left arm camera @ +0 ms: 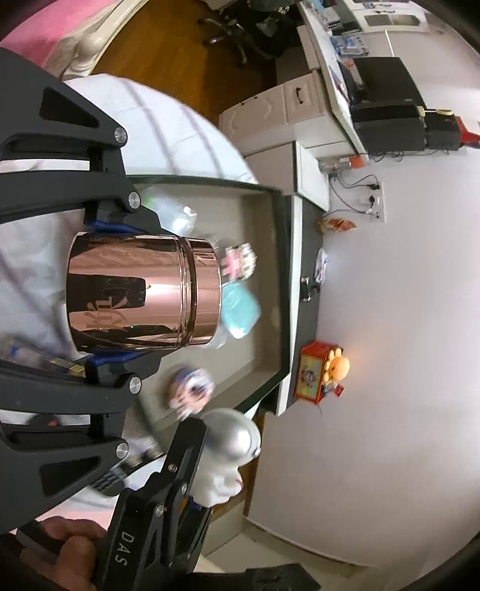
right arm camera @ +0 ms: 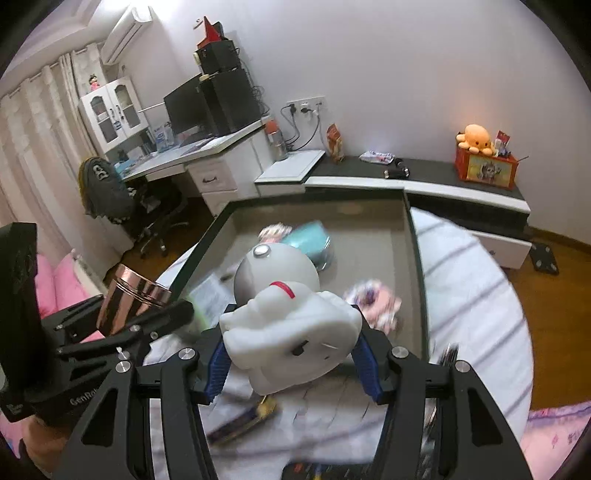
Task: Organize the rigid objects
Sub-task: 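Carry the astronaut figure and copper cup into the green box and open both grippers, then withdraw both grippers from the box back over the bed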
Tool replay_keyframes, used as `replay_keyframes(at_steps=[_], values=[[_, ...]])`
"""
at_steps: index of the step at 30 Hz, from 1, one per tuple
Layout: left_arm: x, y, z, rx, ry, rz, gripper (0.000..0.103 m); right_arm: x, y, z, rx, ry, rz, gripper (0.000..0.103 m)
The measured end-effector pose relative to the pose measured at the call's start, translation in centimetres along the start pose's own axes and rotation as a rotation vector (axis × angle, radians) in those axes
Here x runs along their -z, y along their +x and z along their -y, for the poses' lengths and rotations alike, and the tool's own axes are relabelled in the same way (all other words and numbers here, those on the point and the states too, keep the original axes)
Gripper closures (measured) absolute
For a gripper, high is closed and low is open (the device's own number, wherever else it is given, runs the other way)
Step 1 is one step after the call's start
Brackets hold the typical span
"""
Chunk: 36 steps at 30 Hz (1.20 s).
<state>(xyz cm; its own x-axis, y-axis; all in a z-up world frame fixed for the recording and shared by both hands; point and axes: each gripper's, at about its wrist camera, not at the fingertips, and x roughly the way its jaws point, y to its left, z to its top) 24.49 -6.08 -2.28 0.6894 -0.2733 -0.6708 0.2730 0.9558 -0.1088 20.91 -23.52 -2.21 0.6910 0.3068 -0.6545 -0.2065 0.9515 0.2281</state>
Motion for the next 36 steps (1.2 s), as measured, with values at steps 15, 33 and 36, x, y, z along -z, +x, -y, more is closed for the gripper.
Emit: replay_keyframes(at_steps=[15,33,36], values=[[-3.3,9.1,-2.3,-0.039,-0.029,-0.099,0.056,-4.1,9.1,3.7,0.101,0.02,-0.102,0.045],[-2.8,2.4,-3.1,-0.129,-0.054,0.027,0.0,-3.4,7.2,2.3,0.144,0.023,-0.069,0.0],[-1.9,0.0,-3.5,-0.124,-0.076,0.053,0.0,-3.0,5.4,1.5,0.137,0.027,-0.038,0.0]])
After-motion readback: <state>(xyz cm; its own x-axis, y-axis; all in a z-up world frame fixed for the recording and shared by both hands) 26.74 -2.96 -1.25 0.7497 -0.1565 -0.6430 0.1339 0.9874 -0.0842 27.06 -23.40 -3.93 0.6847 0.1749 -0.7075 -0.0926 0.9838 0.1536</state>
